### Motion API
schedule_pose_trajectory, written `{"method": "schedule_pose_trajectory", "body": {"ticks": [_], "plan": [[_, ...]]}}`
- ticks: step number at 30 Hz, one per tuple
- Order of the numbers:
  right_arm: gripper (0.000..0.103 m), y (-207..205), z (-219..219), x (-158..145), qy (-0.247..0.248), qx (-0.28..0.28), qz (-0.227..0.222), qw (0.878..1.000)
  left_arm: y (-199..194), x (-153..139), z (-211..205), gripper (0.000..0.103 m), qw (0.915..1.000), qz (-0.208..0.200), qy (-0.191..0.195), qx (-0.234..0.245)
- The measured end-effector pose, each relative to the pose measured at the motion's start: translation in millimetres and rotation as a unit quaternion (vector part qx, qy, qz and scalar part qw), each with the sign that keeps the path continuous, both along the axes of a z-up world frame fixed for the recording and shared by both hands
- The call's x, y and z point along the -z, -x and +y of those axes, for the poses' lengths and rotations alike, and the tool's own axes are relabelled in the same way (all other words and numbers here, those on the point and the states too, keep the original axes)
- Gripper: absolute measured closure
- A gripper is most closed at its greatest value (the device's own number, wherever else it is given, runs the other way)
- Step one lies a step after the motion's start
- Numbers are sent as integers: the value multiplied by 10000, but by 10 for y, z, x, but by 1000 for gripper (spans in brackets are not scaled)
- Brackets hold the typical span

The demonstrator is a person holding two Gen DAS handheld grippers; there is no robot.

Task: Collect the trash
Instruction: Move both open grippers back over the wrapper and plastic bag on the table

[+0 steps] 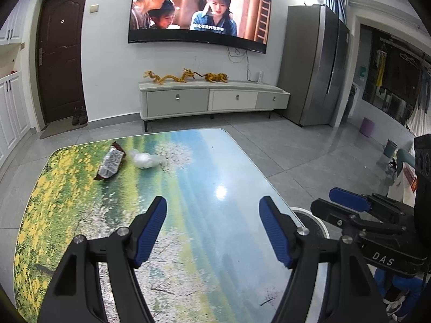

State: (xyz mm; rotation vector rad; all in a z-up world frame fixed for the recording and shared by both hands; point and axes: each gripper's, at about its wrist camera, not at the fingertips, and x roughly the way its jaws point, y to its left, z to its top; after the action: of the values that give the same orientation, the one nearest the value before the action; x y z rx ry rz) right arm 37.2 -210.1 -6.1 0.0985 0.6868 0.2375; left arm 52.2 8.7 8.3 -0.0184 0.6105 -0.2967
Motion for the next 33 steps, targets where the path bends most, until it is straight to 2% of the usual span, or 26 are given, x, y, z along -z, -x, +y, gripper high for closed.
{"method": "schedule_pose_trajectory", "body": {"ticks": [22, 27, 33], "plan": [[53, -20, 307, 14, 205, -257, 136, 9994, -46, 100, 253, 33, 9997, 101, 179, -148], [53, -59, 334, 49, 225, -297, 208, 9991, -91, 184, 345, 33, 9995, 140, 194, -207], [53, -181, 405, 114, 250, -386, 315, 9984, -216, 361, 603, 33, 9982, 387, 249, -384]]}}
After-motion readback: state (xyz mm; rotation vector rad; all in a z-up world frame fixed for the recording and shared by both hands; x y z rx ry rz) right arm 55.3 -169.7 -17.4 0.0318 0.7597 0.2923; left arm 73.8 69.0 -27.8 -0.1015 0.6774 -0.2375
